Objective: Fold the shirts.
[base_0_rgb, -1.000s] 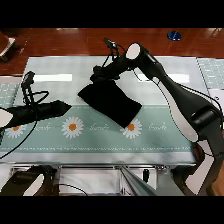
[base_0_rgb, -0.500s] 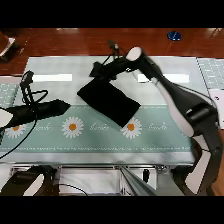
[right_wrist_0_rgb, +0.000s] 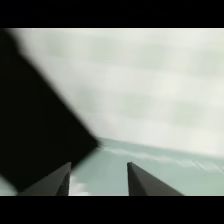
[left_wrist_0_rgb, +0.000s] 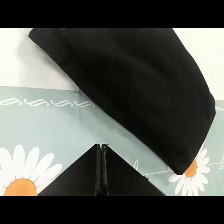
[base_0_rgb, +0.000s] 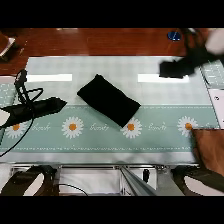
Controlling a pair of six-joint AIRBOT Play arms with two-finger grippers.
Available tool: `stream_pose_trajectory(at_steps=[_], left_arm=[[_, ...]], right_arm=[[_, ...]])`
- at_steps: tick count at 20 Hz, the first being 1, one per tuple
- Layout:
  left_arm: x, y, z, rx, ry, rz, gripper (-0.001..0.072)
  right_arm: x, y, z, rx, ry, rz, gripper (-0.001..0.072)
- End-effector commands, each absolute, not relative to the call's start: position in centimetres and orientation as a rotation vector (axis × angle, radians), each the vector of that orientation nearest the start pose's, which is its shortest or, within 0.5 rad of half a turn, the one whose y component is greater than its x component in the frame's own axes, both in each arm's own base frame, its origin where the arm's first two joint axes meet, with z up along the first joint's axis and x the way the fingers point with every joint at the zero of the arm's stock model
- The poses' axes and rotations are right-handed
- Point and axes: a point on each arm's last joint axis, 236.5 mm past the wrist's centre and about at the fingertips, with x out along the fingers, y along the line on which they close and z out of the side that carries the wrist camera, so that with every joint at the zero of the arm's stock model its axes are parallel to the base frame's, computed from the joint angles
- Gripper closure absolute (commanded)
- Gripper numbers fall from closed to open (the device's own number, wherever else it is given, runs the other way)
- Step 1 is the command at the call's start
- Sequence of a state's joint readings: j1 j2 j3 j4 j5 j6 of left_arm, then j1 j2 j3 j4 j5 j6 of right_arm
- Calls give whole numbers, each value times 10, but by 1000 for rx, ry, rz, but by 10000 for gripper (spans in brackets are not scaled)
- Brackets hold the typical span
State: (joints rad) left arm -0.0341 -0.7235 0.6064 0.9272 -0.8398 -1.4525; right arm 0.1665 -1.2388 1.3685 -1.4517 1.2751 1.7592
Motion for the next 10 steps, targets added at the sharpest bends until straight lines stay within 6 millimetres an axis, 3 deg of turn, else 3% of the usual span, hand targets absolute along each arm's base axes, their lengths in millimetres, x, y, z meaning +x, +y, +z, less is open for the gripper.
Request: stream_pose_trajectory(at_steps=[1, 3, 5, 10], left_arm=[[304, -118, 50, -496, 912, -326, 694], [304, -120, 49, -499, 916, -330, 694], [304, -120, 47, -501, 921, -329, 694], [305, -123, 38, -514, 953, -326, 694]], right_arm=[[330, 58, 24, 437, 1043, -118, 297], [309, 105, -17, 794, 1065, -58, 297], [304, 134, -39, 989, 1073, -11, 297], [305, 180, -83, 967, 1258, 71, 297]])
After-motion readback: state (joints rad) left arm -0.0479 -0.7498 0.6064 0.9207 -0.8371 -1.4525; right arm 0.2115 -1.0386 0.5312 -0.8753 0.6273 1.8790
